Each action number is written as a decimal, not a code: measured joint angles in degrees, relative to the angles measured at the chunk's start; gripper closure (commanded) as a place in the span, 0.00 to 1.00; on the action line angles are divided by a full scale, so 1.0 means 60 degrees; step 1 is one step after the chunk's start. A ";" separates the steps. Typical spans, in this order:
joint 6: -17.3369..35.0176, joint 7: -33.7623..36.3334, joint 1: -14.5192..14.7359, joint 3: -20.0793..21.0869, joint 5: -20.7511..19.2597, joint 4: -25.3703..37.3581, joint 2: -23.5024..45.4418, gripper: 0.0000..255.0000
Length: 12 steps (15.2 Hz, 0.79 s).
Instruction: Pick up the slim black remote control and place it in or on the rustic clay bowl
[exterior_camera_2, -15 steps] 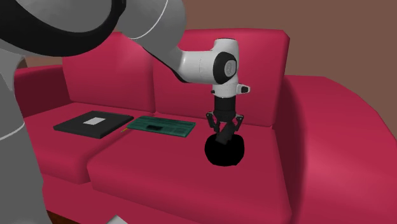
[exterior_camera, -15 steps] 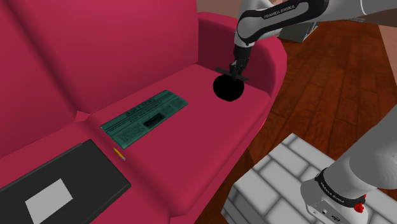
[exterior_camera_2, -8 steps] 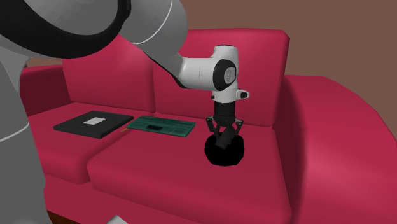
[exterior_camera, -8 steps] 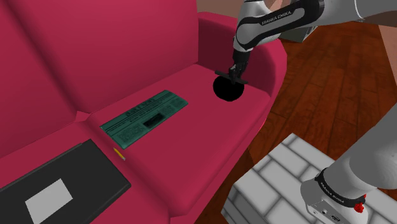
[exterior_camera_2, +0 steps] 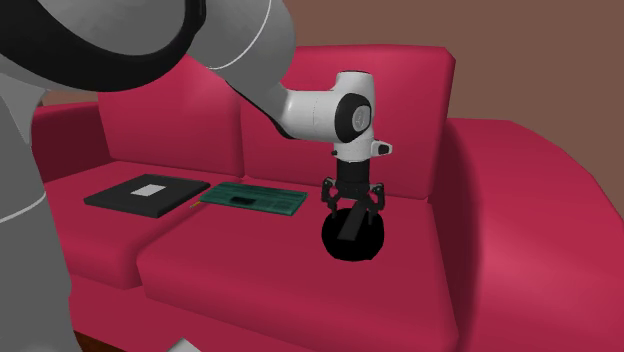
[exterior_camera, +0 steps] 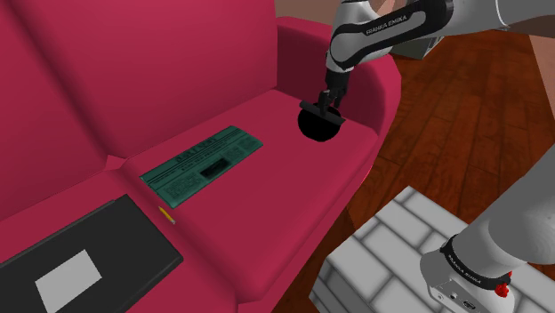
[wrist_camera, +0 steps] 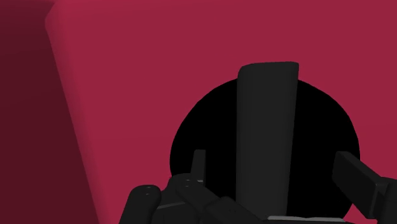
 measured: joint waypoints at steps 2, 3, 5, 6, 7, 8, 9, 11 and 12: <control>-0.0167 -0.0016 -0.0004 -0.0004 0.0004 0.0125 -0.0047 0.00; -0.0424 -0.0003 0.0006 0.0006 0.0008 0.0293 -0.0141 0.00; -0.0895 -0.0016 0.0010 0.0010 0.0016 0.0591 -0.0317 0.00; -0.1007 -0.0016 0.0012 0.0012 0.0017 0.0656 -0.0361 0.00; -0.1089 -0.0009 0.0017 0.0017 0.0018 0.0732 -0.0364 0.00; -0.1114 -0.0007 0.0019 0.0019 0.0018 0.0743 -0.0376 0.00; -0.1137 -0.0012 0.0017 0.0017 0.0019 0.0759 -0.0381 0.00; -0.1149 -0.0010 0.0018 0.0017 0.0019 0.0760 -0.0390 0.00; -0.1152 -0.0010 0.0018 0.0017 0.0019 0.0761 -0.0391 0.00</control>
